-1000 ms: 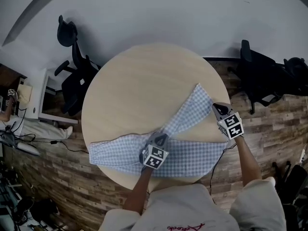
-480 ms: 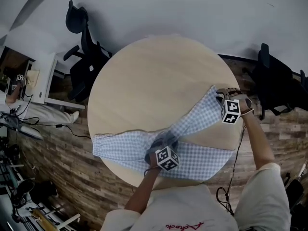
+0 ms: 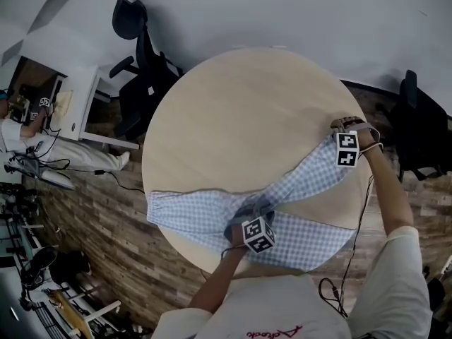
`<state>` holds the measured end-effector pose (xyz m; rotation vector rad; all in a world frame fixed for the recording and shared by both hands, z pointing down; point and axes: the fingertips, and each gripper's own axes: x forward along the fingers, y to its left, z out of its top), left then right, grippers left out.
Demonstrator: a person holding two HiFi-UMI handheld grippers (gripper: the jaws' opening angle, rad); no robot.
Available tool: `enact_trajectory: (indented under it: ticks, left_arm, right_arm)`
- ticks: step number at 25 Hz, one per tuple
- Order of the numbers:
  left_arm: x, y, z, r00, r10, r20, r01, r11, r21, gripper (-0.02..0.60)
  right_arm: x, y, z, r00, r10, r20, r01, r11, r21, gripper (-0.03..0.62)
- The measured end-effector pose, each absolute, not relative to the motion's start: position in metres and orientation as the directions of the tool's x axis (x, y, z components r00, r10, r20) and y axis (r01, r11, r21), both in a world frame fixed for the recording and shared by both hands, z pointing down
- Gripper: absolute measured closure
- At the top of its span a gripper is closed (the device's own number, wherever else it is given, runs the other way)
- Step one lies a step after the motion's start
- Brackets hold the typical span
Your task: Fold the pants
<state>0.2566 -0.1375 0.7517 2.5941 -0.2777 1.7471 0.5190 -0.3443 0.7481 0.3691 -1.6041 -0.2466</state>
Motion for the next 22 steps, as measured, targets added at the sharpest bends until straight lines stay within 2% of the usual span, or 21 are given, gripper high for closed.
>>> enact_trajectory:
  ticks: [2,5,6,17,22]
  left_arm:
    - [0.257,-0.137,0.75,0.37,-0.142,0.918,-0.14,-0.985,-0.096,0.484]
    - [0.257,-0.14,0.747,0.372,-0.144,0.917,-0.137,-0.986,-0.099,0.519]
    - [0.256,-0.141,0.745,0.373,-0.148,0.916,-0.139,-0.985,-0.103,0.526]
    - [0.242,-0.146,0.714,0.406,-0.241,0.881,-0.152,-0.969,-0.195,0.548]
    - [0.237,-0.125,0.73,0.356,-0.254,0.899,-0.071,-0.967,-0.245,0.543]
  right_arm:
    - [0.518,-0.345,0.753,-0.043,-0.337,0.941,-0.09,0.939,0.332,0.469]
    - [0.516,-0.342,0.753,-0.051,-0.305,0.951,-0.079,0.951,0.301,0.553]
    - [0.514,-0.342,0.752,-0.057,-0.312,0.948,-0.077,0.949,0.307,0.559]
    - [0.542,-0.318,0.668,-0.079,-0.512,0.855,-0.177,0.852,0.493,0.559]
    - [0.539,-0.289,0.627,-0.064,-0.569,0.82,-0.191,0.813,0.55,0.559]
